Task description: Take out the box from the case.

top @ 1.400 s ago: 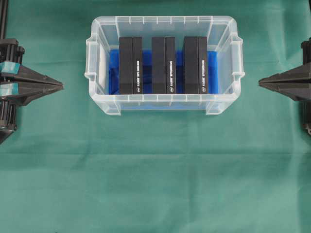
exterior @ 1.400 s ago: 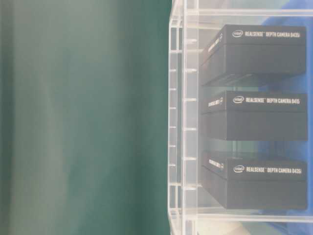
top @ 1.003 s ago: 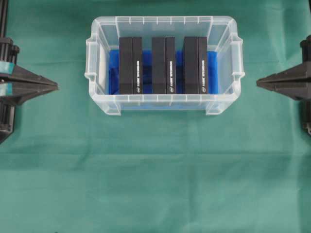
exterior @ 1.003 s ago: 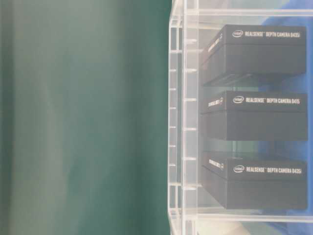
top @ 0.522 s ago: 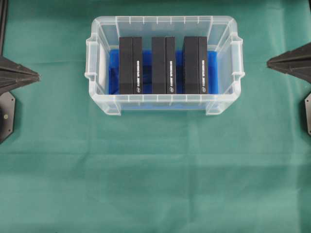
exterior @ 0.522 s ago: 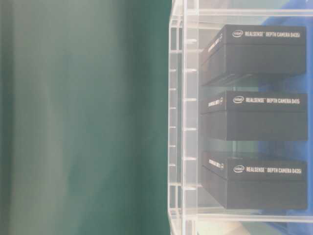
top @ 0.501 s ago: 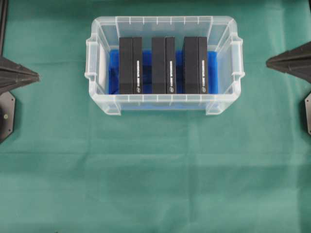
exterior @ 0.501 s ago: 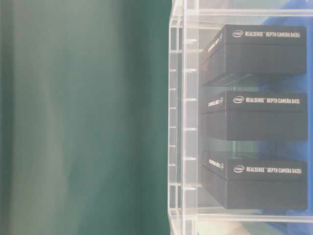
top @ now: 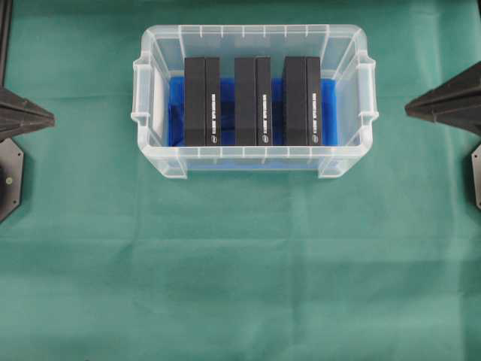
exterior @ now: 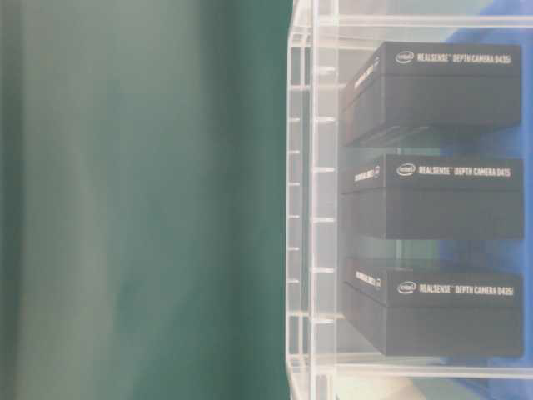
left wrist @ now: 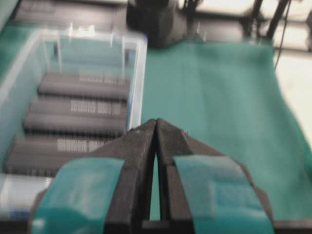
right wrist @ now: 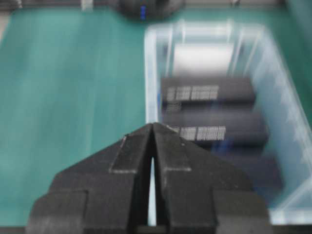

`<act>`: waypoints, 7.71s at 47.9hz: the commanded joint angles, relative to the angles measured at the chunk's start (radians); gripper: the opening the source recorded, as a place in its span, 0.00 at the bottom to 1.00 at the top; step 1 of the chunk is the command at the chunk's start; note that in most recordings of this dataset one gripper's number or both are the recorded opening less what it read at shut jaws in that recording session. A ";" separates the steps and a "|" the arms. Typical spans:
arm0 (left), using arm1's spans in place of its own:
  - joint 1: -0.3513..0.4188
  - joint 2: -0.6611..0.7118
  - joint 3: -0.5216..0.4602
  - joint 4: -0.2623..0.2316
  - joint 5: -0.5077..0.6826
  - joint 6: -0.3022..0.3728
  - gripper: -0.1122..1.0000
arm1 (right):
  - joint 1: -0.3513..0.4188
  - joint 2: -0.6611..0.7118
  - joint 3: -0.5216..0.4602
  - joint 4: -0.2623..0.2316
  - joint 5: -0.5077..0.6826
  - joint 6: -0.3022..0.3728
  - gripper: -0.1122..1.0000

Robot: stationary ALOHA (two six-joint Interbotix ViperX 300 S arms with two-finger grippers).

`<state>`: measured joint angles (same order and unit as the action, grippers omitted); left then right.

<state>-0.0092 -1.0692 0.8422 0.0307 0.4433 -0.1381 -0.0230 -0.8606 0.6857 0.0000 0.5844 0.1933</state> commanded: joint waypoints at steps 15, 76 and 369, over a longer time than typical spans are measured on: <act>-0.028 0.190 -0.255 0.000 0.658 -0.173 0.12 | -0.002 0.120 -0.179 -0.009 0.660 0.227 0.10; -0.044 0.324 -0.379 0.003 0.983 -1.144 0.12 | -0.035 0.272 -0.293 -0.037 1.014 1.189 0.10; 0.400 0.443 -0.399 -0.012 1.089 -0.992 0.79 | -0.163 1.091 -0.966 -0.120 0.726 1.193 0.94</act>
<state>0.3881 -0.6228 0.4617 0.0199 1.5324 -1.1321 -0.1825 0.2500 -0.2577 -0.1197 1.3070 1.3883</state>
